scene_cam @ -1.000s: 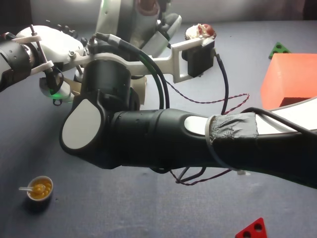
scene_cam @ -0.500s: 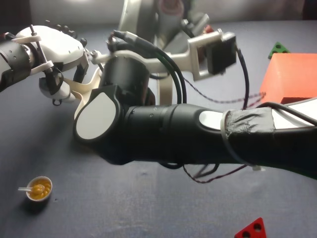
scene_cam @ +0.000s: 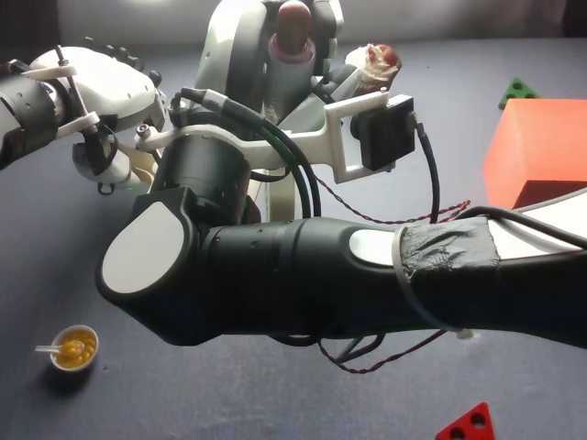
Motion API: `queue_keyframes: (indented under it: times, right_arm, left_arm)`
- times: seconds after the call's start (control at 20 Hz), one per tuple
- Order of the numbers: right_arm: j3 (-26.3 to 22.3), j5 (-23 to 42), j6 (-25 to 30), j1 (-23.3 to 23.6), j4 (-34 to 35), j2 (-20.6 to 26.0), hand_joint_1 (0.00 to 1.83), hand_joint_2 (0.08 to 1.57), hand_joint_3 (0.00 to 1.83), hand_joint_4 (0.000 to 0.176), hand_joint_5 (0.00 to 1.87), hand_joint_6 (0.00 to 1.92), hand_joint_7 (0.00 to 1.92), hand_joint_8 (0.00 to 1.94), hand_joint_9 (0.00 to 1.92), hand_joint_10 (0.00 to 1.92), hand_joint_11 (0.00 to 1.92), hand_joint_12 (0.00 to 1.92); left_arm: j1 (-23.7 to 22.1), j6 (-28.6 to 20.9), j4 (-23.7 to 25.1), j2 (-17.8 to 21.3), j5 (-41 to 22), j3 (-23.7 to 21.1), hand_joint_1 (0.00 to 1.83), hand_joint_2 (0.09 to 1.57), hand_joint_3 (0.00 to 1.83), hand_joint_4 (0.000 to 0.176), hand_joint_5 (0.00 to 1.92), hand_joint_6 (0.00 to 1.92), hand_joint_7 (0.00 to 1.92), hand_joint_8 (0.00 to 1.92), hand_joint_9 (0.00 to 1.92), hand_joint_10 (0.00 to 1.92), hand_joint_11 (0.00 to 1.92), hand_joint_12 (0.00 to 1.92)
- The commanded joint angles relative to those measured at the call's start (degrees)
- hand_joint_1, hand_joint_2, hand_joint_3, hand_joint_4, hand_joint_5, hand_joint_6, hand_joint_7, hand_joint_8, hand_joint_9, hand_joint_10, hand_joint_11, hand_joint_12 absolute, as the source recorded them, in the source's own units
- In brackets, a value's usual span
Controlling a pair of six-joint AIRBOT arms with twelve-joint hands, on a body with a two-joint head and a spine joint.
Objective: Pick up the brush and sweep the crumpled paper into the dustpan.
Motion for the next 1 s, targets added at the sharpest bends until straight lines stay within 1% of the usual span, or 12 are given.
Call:
queue_keyframes:
  times: [0.0,0.15,0.2,0.3,0.4,0.45,0.55,0.6,0.65,0.85,0.95]
  right_arm:
    - [0.06,-3.13,-1.23,0.89,-6.75,0.32,1.37,1.21,0.0,0.0,1.0,1.92,1.03,1.94,1.03,1.92,1.02,1.92]
    - [0.03,-2.19,-1.22,0.8,-6.55,0.41,1.36,1.21,0.0,0.0,1.02,1.92,1.05,1.94,1.06,1.92,1.05,1.92]
    - [0.07,-1.89,-1.22,0.81,-6.55,0.43,1.35,1.22,0.0,0.0,1.0,1.92,1.04,1.94,1.05,1.92,1.04,1.92]
    - [0.24,-1.19,-1.07,0.87,-7.17,0.31,1.37,1.22,0.0,0.0,0.99,1.92,1.03,1.94,1.04,1.92,1.05,1.92]
    - [-0.15,0.05,1.55,0.91,-9.38,0.46,1.39,1.22,0.0,0.0,0.98,1.92,1.02,1.94,1.04,1.92,1.05,1.92]
    - [-0.3,0.23,2.43,0.93,-9.87,0.45,1.36,1.22,0.0,0.0,0.98,1.92,1.03,1.94,1.05,1.92,1.05,1.92]
    - [-0.32,0.5,3.92,1.04,-9.92,0.43,1.36,1.21,0.0,0.0,0.99,1.92,1.03,1.94,1.04,1.92,1.04,1.92]
    - [-0.13,0.72,4.85,1.04,-10.14,0.37,1.35,1.21,0.0,0.0,1.0,1.92,1.03,1.94,1.03,1.92,1.02,1.92]
    - [0.01,0.96,5.88,1.04,-10.5,0.35,1.33,1.23,0.0,0.0,1.01,1.92,1.07,1.94,1.05,1.92,0.94,1.92]
    - [0.95,1.33,10.69,1.04,-13.59,0.36,1.33,1.23,0.0,0.0,1.0,1.92,1.04,1.94,1.0,1.92,0.93,1.92]
    - [1.49,1.41,11.69,1.05,-14.79,0.36,1.34,1.23,0.0,0.0,1.01,1.92,1.04,1.94,1.02,1.92,0.97,1.92]
  left_arm:
    - [-0.8,0.19,1.39,0.33,4.78,0.18,1.08,1.15,0.0,0.0,0.92,1.07,0.38,0.01,0.28,0.0,0.21,0.02]
    - [-0.8,0.18,1.39,0.32,4.78,0.24,1.1,1.14,0.0,0.0,0.93,1.06,0.36,0.0,0.27,0.0,0.23,0.03]
    - [-0.8,0.18,1.39,0.32,4.78,0.25,1.08,1.15,0.0,0.0,0.91,1.08,0.34,0.0,0.25,0.0,0.21,0.02]
    - [-0.81,0.18,1.39,0.31,4.77,0.26,1.08,1.15,0.0,0.0,0.91,1.08,0.36,0.01,0.27,0.01,0.22,0.02]
    - [-0.82,0.16,1.38,0.3,4.67,0.23,1.07,1.16,0.0,0.0,0.9,1.11,0.35,0.0,0.26,0.0,0.21,0.02]
    - [-0.82,0.16,1.39,0.25,4.63,0.25,1.08,1.15,0.0,0.0,0.92,1.08,0.37,0.0,0.27,0.0,0.23,0.03]
    - [-0.81,0.16,1.39,0.13,4.63,0.25,1.07,1.15,0.0,0.0,0.91,1.09,0.36,0.0,0.26,0.0,0.22,0.03]
    - [-0.79,0.16,1.39,0.12,4.66,0.24,1.06,1.17,0.0,0.0,0.88,1.13,0.34,0.0,0.25,0.0,0.21,0.02]
    - [-0.76,0.16,1.39,0.11,4.71,0.25,1.07,1.16,0.0,0.0,0.9,1.11,0.35,0.0,0.26,0.0,0.21,0.03]
    - [-0.71,0.18,1.49,0.12,4.75,0.27,1.08,1.15,0.0,0.0,0.91,1.09,0.36,0.0,0.27,0.0,0.21,0.03]
    - [-0.72,0.18,1.51,0.08,4.78,0.26,1.09,1.15,0.0,0.0,0.92,1.07,0.35,0.0,0.26,0.0,0.21,0.02]
